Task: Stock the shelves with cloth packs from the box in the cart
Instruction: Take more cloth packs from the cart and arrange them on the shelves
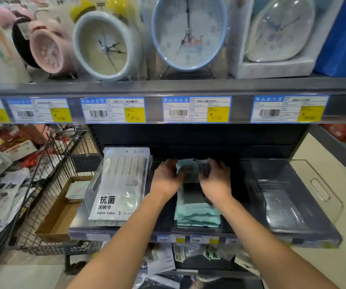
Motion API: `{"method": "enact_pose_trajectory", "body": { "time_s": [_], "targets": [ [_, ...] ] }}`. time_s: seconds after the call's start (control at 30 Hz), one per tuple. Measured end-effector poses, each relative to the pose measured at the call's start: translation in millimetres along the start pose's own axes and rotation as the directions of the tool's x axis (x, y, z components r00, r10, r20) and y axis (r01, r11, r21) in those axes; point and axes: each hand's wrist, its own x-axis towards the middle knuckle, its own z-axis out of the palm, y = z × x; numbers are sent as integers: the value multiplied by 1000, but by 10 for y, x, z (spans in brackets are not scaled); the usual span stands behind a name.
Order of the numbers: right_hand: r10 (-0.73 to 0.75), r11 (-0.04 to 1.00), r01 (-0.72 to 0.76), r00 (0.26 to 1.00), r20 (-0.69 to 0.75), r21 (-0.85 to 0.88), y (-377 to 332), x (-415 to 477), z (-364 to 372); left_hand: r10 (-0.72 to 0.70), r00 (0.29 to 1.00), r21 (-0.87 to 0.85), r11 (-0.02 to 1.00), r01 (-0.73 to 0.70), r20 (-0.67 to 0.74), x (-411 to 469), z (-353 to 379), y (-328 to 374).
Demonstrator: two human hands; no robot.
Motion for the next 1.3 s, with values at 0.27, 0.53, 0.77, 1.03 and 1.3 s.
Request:
{"method": "enact_pose_trajectory", "body": {
  "time_s": [0.27, 0.53, 0.77, 1.03, 1.3],
  "targets": [
    [-273, 961, 275, 932, 240, 27, -609, -137, 341, 160, 981, 394, 913, -105, -109, -328, -564, -230],
    [-629, 743, 658, 621, 467, 126, -1575, -818, 1042, -38, 949, 684, 684, 254, -314, -1457, -1546, -1065],
    [-774, 448, 841, 193, 603, 305, -2620, -2119, 1785, -313, 779, 590, 519, 619, -543, -2926, -2364, -1799],
    [-736, 210, 893, -124, 666, 398, -3579, -3558, 2826, -528, 489, 346, 351, 870, -694, -4266, -3110, -2852],
    [-621, 231, 894, -170, 766, 385, -4720, -4644, 4097, -649, 353, 252, 247, 936, -674, -5174, -4116, -3936]
  ]
}}
